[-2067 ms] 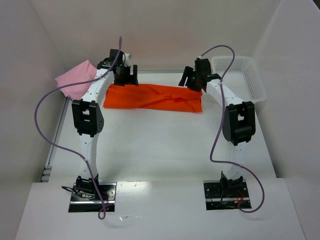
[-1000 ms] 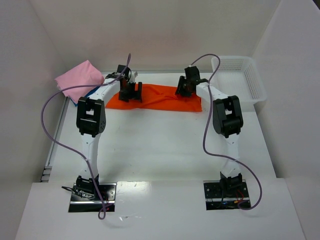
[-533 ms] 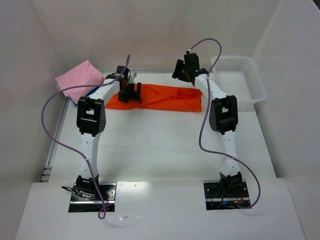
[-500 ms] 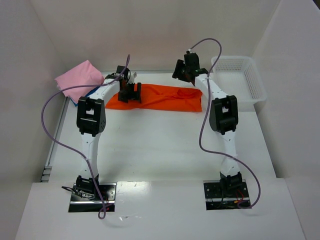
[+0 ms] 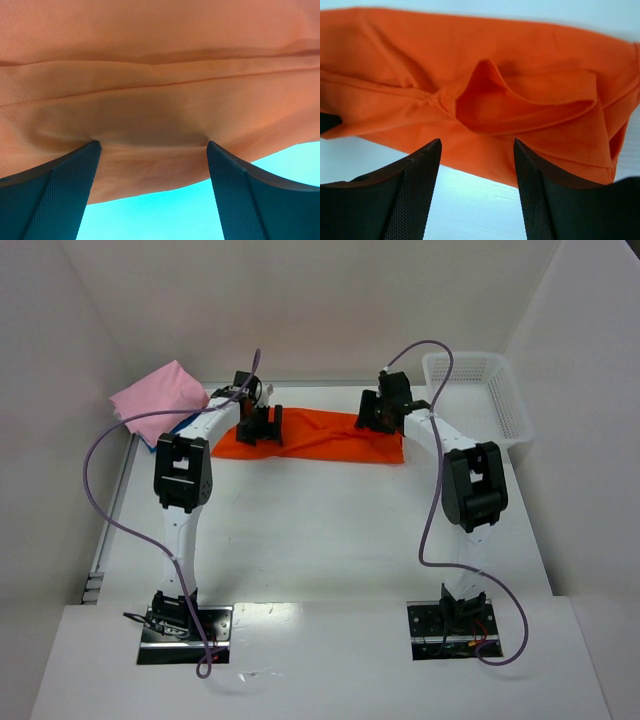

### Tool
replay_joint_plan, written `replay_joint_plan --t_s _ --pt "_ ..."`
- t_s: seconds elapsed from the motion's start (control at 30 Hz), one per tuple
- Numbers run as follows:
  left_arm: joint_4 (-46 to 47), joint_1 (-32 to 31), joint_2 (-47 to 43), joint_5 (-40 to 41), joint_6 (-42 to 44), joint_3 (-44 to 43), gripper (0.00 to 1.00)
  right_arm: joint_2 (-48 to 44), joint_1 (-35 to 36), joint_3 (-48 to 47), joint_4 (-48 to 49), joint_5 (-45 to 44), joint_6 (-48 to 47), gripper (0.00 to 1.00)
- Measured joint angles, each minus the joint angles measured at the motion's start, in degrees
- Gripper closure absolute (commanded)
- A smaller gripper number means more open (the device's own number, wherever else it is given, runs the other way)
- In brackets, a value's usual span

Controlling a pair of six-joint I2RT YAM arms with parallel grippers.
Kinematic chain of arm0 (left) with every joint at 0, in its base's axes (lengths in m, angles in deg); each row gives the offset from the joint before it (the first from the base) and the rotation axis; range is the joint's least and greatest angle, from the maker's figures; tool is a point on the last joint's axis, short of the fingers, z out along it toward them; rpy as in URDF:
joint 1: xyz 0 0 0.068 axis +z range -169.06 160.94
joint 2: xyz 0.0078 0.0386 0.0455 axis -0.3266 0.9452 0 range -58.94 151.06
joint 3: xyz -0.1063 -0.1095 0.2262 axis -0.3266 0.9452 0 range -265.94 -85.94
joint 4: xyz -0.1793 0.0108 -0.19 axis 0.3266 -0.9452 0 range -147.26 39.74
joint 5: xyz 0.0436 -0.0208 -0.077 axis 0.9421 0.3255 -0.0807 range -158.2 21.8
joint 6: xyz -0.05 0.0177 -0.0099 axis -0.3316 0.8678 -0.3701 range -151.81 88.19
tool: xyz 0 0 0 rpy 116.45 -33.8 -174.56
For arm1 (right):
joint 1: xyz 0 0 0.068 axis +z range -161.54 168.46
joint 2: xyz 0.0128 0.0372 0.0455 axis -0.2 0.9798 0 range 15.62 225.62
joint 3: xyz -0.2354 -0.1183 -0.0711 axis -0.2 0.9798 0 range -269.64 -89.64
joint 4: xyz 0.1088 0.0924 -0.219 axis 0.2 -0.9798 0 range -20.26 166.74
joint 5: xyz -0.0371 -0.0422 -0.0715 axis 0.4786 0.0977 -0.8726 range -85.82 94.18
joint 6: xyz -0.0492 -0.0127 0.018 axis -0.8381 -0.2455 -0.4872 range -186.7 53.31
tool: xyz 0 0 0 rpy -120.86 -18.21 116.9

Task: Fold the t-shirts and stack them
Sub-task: Fold the other side of the tshirt into a rectangle

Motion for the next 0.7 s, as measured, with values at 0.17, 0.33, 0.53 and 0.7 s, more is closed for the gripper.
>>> replay_joint_plan --t_s 0.17,0.33,0.53,0.7 --pt "-0.1 -0.2 0.2 1.5 -1.1 -0.3 0.06 -0.5 0.0 4.7 2.0 0.8 -1.2 0.34" --pt "-0.1 -0.4 0.3 2.4 -1.2 -0.3 0.06 -0.4 0.0 5.0 3.3 1.1 -2.6 0.36" --pt "-0.1 -0.5 0.3 2.6 -1.3 -0.3 0.06 1.5 0.0 2.8 3.5 1.0 -3.3 0.39" --pt "0.0 -0.5 0.4 2.6 -1.4 -0.3 0.04 5.3 0.0 -0.7 3.5 1.2 -3.5 0.39"
